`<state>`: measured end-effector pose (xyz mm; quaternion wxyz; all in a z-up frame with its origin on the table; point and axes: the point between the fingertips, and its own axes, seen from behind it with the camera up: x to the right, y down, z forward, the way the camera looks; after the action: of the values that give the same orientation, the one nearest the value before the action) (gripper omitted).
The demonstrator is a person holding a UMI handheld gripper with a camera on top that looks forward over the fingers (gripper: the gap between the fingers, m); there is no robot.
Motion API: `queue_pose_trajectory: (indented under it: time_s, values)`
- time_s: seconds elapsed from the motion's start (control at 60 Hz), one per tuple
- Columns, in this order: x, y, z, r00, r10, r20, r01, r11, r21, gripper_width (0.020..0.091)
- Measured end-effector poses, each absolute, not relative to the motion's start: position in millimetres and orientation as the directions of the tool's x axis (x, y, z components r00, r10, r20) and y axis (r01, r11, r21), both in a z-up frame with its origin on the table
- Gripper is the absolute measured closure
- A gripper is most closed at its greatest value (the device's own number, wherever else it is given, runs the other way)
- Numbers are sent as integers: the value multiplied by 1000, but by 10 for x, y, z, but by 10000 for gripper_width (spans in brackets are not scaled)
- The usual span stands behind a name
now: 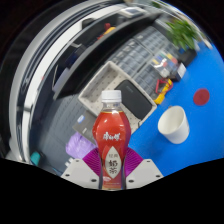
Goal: Pour water
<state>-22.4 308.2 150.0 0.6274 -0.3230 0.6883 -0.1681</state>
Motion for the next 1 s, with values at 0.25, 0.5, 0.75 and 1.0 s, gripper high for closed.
queue_pose_trajectory:
  time_s: [0.25, 0.5, 0.75, 1.0]
  values:
    - [55, 2941, 1494, -82, -139, -987, -159, 979, -125, 836]
    - [297, 2747, 1575, -86, 235, -968, -83, 967, 242, 836]
    - [352, 2548, 1595, -68, 409, -910, -2, 912, 411, 837]
    - [323, 2726, 1515, -136, 296, -946, -73, 949, 307, 838]
